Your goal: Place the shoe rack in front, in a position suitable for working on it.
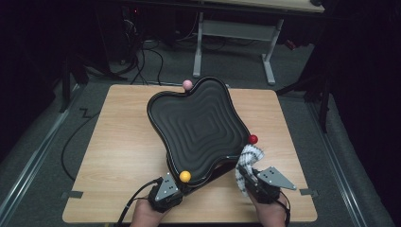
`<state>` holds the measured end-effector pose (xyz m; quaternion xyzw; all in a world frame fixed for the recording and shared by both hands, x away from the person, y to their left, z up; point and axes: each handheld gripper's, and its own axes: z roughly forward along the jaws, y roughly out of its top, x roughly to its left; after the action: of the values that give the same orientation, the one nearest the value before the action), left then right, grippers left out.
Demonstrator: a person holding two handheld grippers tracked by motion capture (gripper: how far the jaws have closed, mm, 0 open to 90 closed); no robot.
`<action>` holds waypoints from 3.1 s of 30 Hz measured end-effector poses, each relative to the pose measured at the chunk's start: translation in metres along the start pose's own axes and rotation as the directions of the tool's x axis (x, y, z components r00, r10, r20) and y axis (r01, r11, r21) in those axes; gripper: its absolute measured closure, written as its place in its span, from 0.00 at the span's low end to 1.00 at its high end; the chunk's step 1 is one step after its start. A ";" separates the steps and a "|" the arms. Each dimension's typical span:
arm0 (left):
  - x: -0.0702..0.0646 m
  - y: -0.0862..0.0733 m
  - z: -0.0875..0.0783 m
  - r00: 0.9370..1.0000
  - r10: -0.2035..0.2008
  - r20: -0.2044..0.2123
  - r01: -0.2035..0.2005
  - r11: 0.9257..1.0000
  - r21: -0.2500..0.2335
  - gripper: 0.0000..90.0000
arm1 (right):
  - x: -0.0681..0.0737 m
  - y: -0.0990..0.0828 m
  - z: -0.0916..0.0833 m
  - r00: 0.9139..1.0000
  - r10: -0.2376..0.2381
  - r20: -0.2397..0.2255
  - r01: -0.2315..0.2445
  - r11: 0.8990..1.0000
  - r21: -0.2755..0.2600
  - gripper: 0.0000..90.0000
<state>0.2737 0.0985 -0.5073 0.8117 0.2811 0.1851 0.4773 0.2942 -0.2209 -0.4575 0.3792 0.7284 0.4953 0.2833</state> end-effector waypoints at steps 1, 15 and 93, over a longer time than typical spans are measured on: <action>0.000 0.000 0.000 1.000 0.001 0.001 -0.001 1.000 0.000 0.82 | 0.005 0.001 0.002 1.000 -0.005 -0.020 0.005 1.000 -0.002 0.87; 0.001 0.000 0.000 1.000 0.001 0.005 -0.001 1.000 0.001 0.82 | 0.052 0.006 0.015 0.973 -0.101 -0.208 0.100 0.995 -0.015 0.87; 0.001 0.001 0.002 1.000 0.005 0.015 -0.005 1.000 -0.001 0.82 | -0.032 -0.015 0.009 0.992 0.121 0.015 -0.121 0.993 0.000 0.87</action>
<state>0.2757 0.0980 -0.5074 0.8135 0.2756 0.1803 0.4793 0.3143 -0.2464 -0.4736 0.4266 0.7022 0.5084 0.2578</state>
